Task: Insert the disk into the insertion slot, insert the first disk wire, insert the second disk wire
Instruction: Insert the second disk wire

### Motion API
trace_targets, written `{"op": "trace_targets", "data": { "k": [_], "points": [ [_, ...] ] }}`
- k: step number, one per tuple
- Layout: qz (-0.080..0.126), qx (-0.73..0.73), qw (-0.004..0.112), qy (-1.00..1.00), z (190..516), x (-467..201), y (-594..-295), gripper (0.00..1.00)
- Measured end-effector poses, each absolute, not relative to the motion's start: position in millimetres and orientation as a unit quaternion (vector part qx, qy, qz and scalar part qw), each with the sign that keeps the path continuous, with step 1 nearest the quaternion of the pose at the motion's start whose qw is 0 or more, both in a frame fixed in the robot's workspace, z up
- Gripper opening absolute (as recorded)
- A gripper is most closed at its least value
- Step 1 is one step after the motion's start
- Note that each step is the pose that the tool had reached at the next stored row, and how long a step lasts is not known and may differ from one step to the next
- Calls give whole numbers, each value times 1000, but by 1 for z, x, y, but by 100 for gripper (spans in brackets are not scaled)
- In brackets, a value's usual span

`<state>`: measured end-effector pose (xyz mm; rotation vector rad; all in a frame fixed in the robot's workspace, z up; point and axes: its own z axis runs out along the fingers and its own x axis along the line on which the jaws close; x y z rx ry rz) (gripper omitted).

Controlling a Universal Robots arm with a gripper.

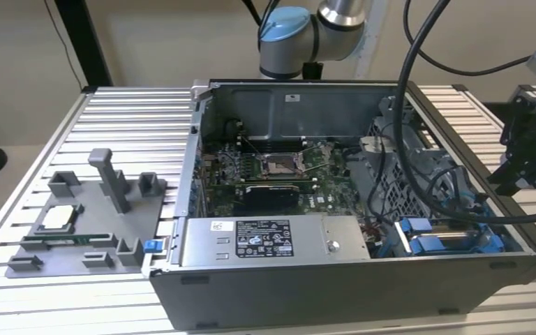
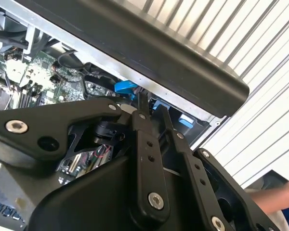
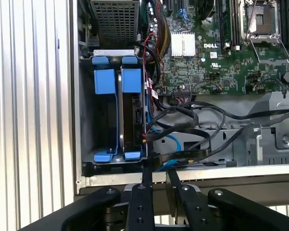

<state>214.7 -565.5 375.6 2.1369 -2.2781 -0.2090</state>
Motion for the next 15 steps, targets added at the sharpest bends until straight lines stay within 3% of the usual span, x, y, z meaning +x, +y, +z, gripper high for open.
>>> {"op": "trace_targets", "data": {
  "k": [10, 11, 15],
  "points": [
    [-67, 683, 6, -728, 375, 215, -565, 0],
    [-67, 683, 6, -728, 375, 215, -565, 100],
    [-67, 683, 6, -728, 375, 215, -565, 100]
  ]
}}
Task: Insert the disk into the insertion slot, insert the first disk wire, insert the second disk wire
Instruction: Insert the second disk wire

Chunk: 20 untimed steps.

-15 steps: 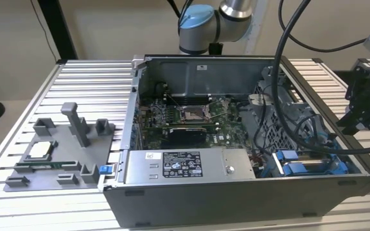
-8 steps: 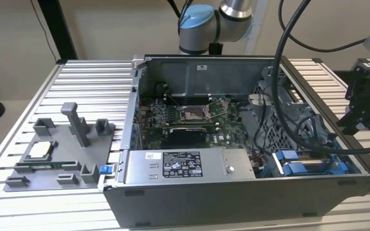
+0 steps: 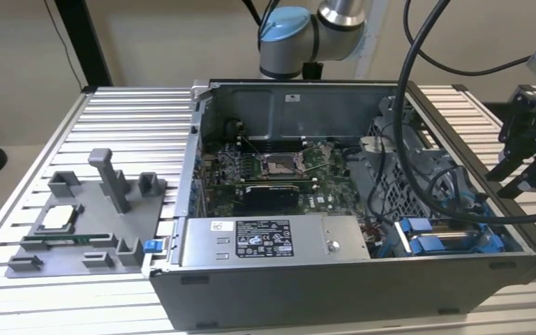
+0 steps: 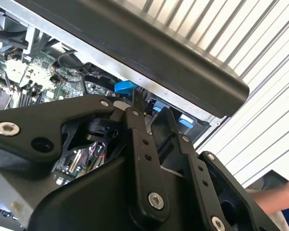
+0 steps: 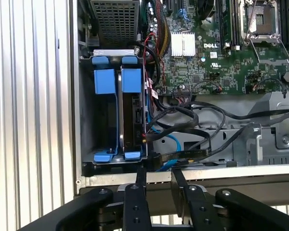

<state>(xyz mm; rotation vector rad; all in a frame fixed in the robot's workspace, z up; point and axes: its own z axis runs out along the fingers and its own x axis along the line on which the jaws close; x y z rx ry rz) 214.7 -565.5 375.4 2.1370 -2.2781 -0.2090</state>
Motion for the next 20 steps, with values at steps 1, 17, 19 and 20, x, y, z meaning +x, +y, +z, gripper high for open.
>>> {"op": "trace_targets", "data": {
  "k": [1, 17, 19, 20],
  "points": [
    [-67, 683, 6, -728, 375, 215, -565, 100],
    [-77, 682, 18, -727, 368, 215, -566, 100],
    [-80, 681, 21, -727, 367, 215, -566, 100],
    [-80, 681, 22, -727, 366, 215, -566, 100]
  ]
}}
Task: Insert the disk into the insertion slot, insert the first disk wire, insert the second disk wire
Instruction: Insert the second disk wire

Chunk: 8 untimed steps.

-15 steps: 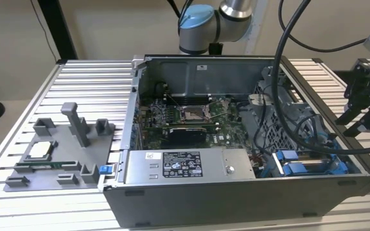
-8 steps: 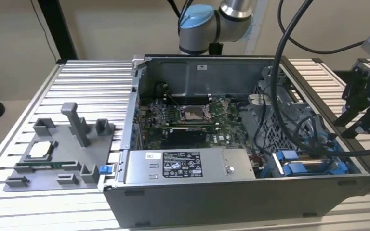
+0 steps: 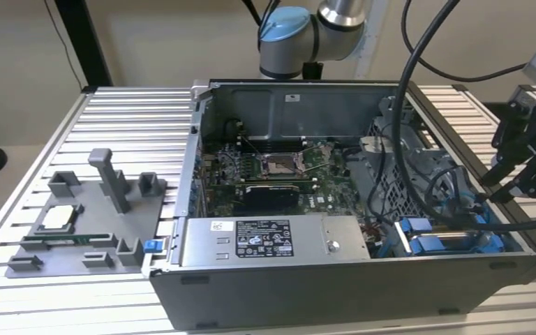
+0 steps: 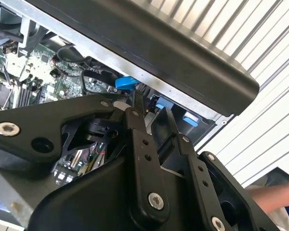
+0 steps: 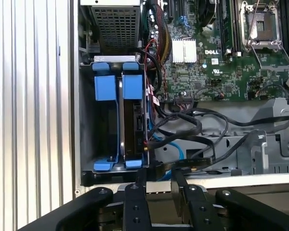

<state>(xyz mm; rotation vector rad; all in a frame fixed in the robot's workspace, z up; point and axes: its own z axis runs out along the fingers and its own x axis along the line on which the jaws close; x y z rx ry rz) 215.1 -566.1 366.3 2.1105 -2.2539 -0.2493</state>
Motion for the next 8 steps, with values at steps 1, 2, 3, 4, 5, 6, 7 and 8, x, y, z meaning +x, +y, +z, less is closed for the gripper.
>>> {"op": "trace_targets", "data": {
  "k": [1, 2, 3, 4, 5, 6, 7, 8],
  "points": [
    [-81, 681, 22, -727, 366, 215, -566, 100],
    [-80, 681, 23, -727, 365, 215, -566, 100],
    [-80, 681, 24, -727, 364, 215, -566, 100],
    [-80, 681, 25, -728, 364, 215, -566, 100],
    [-79, 681, 25, -728, 363, 215, -566, 100],
    [-79, 681, 25, -728, 363, 215, -566, 100],
    [-79, 681, 25, -728, 363, 215, -566, 100],
    [-79, 681, 25, -728, 363, 215, -566, 100]
  ]
}}
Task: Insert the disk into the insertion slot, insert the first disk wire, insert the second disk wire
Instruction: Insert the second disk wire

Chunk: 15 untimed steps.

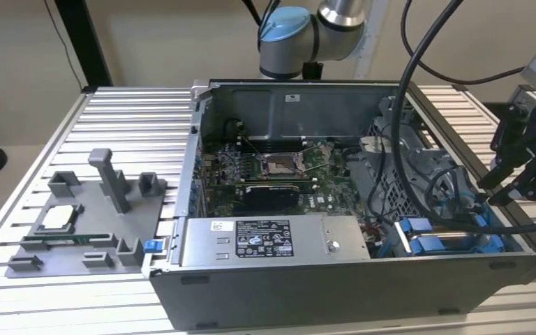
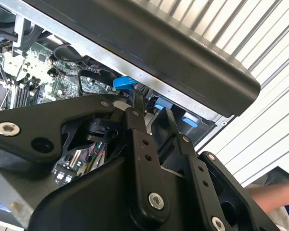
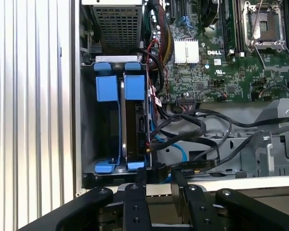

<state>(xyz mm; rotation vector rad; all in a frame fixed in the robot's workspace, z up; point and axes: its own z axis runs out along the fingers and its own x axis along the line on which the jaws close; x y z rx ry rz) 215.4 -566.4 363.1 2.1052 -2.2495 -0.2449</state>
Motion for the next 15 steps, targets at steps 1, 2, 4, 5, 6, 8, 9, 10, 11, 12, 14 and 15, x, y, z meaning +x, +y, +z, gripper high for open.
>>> {"op": "trace_targets", "data": {
  "k": [1, 2, 4, 5, 6, 8, 9, 10, 11, 12, 14, 15],
  "points": [
    [-79, 681, 25, -728, 363, 215, -566, 100],
    [-79, 681, 25, -728, 363, 215, -566, 100],
    [-79, 681, 25, -728, 363, 215, -566, 100],
    [-79, 681, 26, -728, 362, 215, -566, 100],
    [-79, 681, 26, -728, 362, 215, -566, 100],
    [-78, 681, 28, -728, 361, 215, -566, 100],
    [-77, 681, 28, -728, 361, 215, -566, 100],
    [-77, 681, 29, -728, 360, 215, -566, 100],
    [-75, 681, 30, -728, 359, 215, -566, 100],
    [-75, 681, 30, -728, 359, 215, -566, 100],
    [-75, 681, 30, -728, 359, 215, -566, 100],
    [-75, 681, 30, -728, 359, 215, -565, 100]
  ]
}}
